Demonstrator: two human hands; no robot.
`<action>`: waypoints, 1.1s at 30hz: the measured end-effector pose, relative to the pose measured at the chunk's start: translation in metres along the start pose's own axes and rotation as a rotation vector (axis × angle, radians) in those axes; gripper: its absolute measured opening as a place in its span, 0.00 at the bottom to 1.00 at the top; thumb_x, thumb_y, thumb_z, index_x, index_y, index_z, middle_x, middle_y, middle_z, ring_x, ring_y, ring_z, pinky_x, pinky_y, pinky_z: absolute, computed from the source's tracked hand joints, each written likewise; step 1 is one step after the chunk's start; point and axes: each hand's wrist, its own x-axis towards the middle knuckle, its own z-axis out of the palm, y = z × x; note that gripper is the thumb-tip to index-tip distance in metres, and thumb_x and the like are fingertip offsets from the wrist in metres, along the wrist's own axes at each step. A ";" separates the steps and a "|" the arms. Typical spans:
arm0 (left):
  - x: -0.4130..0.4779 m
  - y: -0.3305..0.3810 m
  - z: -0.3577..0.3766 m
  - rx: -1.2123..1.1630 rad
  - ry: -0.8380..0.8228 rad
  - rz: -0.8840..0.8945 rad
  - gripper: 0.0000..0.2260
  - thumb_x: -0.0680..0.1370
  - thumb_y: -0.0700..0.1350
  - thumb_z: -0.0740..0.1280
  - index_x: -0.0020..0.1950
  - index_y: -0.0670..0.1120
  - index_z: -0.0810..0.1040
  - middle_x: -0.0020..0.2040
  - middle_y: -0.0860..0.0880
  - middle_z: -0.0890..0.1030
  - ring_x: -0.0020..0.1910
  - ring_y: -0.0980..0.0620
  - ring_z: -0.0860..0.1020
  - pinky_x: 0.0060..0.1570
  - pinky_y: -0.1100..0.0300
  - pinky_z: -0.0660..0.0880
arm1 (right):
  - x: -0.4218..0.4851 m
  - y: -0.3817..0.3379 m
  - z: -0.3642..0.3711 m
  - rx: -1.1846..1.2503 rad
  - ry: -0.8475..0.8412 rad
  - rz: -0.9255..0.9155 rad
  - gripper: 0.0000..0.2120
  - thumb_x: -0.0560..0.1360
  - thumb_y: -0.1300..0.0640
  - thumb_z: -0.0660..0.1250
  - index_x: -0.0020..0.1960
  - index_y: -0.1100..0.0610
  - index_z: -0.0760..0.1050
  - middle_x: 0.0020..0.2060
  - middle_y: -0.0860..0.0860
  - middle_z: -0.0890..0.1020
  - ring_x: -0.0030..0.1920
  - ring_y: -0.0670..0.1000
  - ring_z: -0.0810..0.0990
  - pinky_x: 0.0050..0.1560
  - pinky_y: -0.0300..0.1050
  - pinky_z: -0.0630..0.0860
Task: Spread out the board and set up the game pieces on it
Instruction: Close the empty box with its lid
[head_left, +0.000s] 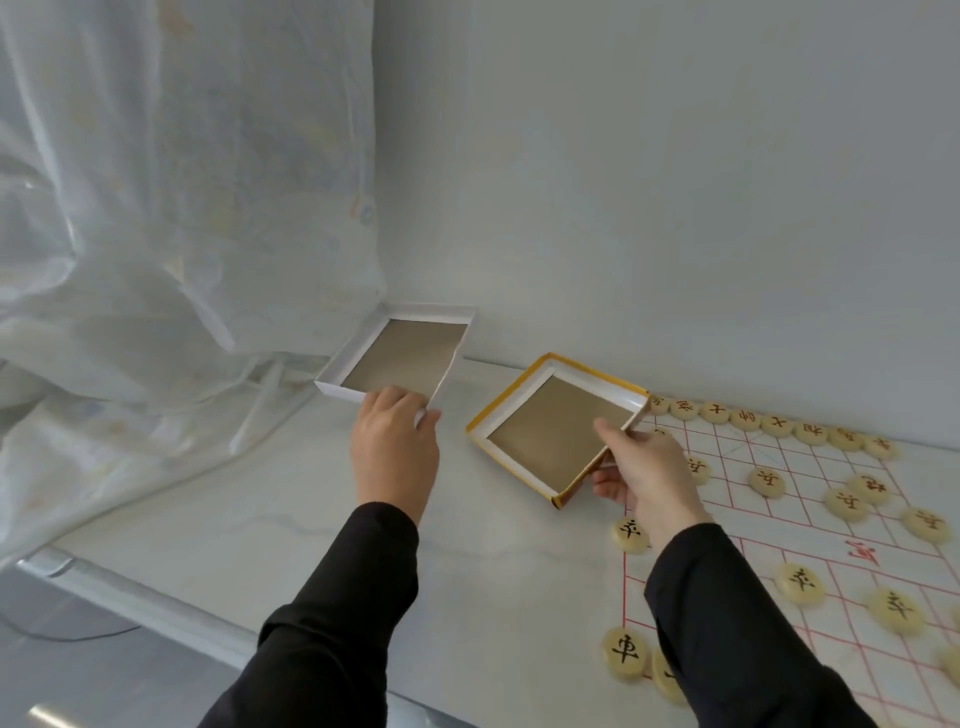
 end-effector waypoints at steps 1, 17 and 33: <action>0.000 0.004 -0.003 -0.026 -0.001 0.003 0.03 0.69 0.33 0.71 0.37 0.38 0.80 0.38 0.45 0.79 0.40 0.44 0.76 0.38 0.61 0.66 | -0.001 0.002 0.003 0.005 -0.043 0.010 0.09 0.76 0.55 0.67 0.41 0.60 0.74 0.31 0.56 0.78 0.27 0.50 0.76 0.24 0.40 0.76; -0.007 0.042 -0.022 -0.272 -0.300 0.199 0.06 0.72 0.30 0.69 0.40 0.40 0.83 0.62 0.50 0.77 0.67 0.57 0.67 0.60 0.77 0.60 | -0.005 -0.025 -0.033 0.080 -0.091 0.017 0.14 0.79 0.49 0.60 0.49 0.59 0.77 0.38 0.55 0.80 0.29 0.49 0.70 0.28 0.41 0.67; 0.013 0.059 -0.031 -1.276 -0.487 -0.858 0.20 0.82 0.55 0.51 0.69 0.47 0.68 0.61 0.45 0.77 0.59 0.46 0.77 0.63 0.49 0.71 | -0.011 -0.029 -0.043 -0.088 -0.127 -0.452 0.13 0.73 0.70 0.65 0.52 0.56 0.79 0.39 0.52 0.83 0.35 0.50 0.81 0.43 0.45 0.80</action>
